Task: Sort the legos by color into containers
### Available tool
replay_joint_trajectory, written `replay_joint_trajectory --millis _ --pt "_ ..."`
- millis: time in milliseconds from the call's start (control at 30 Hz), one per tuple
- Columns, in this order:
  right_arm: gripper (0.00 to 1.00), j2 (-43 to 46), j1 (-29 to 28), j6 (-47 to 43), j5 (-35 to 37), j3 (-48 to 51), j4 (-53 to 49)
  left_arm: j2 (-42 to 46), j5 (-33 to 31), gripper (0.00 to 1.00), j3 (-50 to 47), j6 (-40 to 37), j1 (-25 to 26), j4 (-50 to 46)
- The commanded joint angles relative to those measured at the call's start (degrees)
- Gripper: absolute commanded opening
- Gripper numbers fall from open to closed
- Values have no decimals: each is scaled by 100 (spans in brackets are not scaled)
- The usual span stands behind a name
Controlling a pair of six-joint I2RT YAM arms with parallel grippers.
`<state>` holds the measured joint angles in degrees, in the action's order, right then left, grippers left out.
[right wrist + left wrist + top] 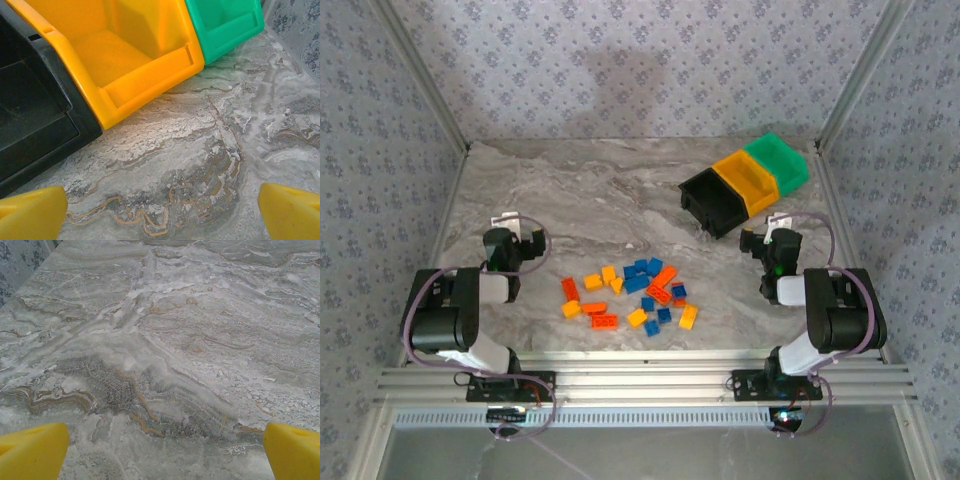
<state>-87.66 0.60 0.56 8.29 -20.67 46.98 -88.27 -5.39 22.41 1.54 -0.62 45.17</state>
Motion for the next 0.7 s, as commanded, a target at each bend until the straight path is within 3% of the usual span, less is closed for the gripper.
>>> replay_joint_trajectory --millis 0,67,133,300,367,433,467,533,667 --pt "100 266 53 28 176 -173 -147 348 -146 100 363 45 60 -485" --pt "100 762 42 149 464 -576 -1259 727 -422 100 868 200 71 -1733" --pt "100 1038 22 228 545 -885 -2000 911 -632 100 1106 365 71 -2273" --pt "100 1458 -349 547 1308 -1422 -3178 1597 -856 100 1078 1165 75 -2274" --pt "100 1531 -617 657 2030 -1674 -3466 1754 -1168 100 1146 1957 65 -2297" --pt "100 1541 -619 1456 2291 -1944 -4024 1774 -1675 100 1509 3095 34 -3079" --pt "100 1546 -495 2043 2189 -2113 -4294 1787 -1841 100 1855 3936 -33 -4010" --pt "100 1528 -232 3765 1992 -2601 -5796 1712 -2028 100 2405 5015 -140 -5368" --pt "100 1373 384 3475 148 -2625 -5117 1683 -1058 100 2584 4790 -197 -5263"
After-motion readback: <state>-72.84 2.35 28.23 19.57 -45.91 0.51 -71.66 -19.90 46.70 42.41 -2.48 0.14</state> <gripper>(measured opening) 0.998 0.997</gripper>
